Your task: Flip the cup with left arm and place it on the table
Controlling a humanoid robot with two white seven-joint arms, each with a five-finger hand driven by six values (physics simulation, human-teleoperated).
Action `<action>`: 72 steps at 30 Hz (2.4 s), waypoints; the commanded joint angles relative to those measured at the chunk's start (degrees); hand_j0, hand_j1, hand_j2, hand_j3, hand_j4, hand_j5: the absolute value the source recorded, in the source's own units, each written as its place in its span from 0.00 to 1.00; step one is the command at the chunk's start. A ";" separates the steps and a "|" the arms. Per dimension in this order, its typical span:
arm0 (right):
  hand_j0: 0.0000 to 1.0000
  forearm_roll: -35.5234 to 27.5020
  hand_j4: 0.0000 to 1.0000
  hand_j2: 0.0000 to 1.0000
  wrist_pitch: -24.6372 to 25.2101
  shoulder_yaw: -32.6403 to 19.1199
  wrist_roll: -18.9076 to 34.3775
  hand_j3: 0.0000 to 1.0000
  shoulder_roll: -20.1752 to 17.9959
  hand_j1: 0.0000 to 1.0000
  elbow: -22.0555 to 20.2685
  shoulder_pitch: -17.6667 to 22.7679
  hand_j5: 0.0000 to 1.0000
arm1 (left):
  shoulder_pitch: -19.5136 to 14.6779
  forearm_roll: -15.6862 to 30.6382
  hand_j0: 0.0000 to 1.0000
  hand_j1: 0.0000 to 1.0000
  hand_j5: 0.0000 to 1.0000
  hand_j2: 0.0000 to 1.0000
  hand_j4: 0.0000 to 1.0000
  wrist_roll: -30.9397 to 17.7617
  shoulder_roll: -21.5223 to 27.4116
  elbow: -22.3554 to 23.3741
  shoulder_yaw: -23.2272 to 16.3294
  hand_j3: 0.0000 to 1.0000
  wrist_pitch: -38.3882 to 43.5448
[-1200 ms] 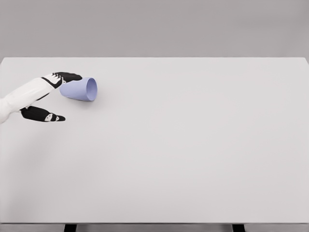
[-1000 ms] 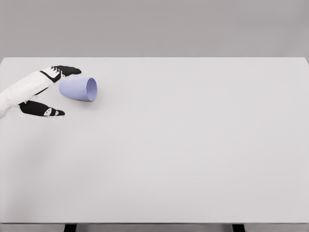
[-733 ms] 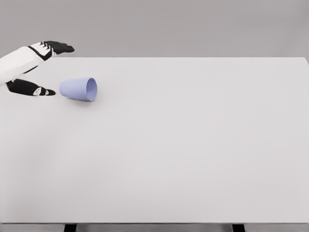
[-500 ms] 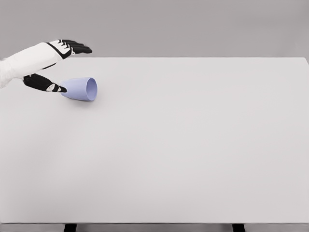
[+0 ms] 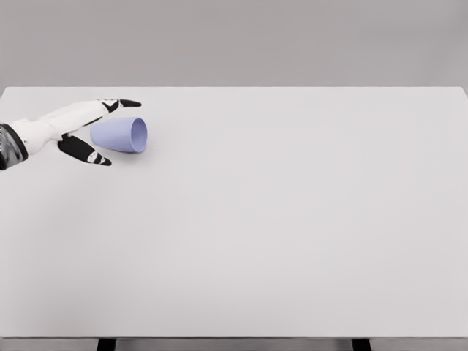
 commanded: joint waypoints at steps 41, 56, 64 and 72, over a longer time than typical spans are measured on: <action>1.00 0.00 1.00 1.00 0.00 0.00 0.01 1.00 0.00 1.00 0.00 0.00 1.00 | -4.31 -15.78 1.00 1.00 1.00 1.00 1.00 4.43 -12.54 15.06 -4.72 1.00 5.52; 1.00 0.00 1.00 1.00 0.00 0.00 0.01 1.00 0.00 1.00 0.00 0.09 1.00 | -5.27 -16.31 0.99 0.99 0.99 0.99 0.99 4.52 -13.95 17.87 -5.33 0.99 5.61; 1.00 0.00 1.00 1.00 0.00 0.00 0.01 1.00 0.00 1.00 0.00 0.00 1.00 | -5.36 -16.57 0.87 0.87 0.87 0.87 0.87 5.31 -14.65 18.84 -5.33 0.87 5.61; 1.00 0.00 1.00 1.00 0.00 0.00 0.01 1.00 0.00 1.00 0.00 0.00 1.00 | -5.45 -16.40 0.73 0.73 0.73 0.73 0.73 5.31 -15.18 20.33 -5.42 0.73 5.61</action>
